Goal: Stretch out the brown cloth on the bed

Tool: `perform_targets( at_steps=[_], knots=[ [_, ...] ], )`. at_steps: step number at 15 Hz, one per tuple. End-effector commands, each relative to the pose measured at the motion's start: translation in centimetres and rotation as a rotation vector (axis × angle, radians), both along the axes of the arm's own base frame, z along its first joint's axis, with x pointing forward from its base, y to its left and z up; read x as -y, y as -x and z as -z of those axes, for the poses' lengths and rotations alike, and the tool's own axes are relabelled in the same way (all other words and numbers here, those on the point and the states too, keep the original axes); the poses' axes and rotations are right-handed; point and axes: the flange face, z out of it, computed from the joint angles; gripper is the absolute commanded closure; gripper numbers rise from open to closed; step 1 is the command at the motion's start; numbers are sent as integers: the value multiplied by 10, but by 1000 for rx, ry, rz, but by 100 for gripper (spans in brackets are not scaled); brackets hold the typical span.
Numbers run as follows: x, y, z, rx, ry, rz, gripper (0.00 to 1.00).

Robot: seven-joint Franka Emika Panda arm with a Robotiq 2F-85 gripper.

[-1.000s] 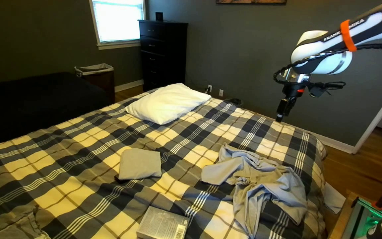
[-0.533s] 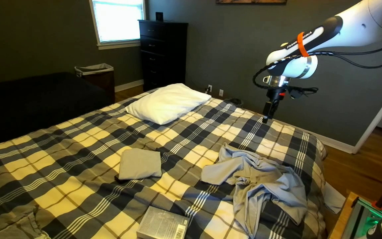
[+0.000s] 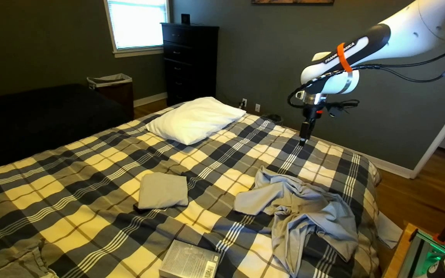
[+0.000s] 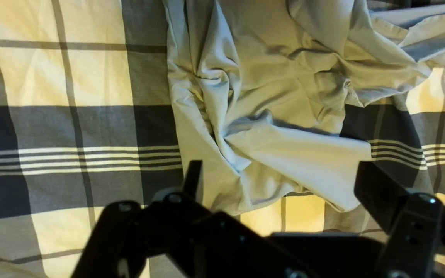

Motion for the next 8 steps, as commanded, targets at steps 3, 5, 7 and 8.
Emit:
perform_targets(
  at_steps=[3,5,7,8],
  knots=[
    [-68,-63,57,-40,188,-106,0],
    [-82,-77,82,-52,231,-116,0],
    [-89,-88,112,-68,275,-128,0],
    [-88,-91,126,-84,287,-135,0]
  ],
)
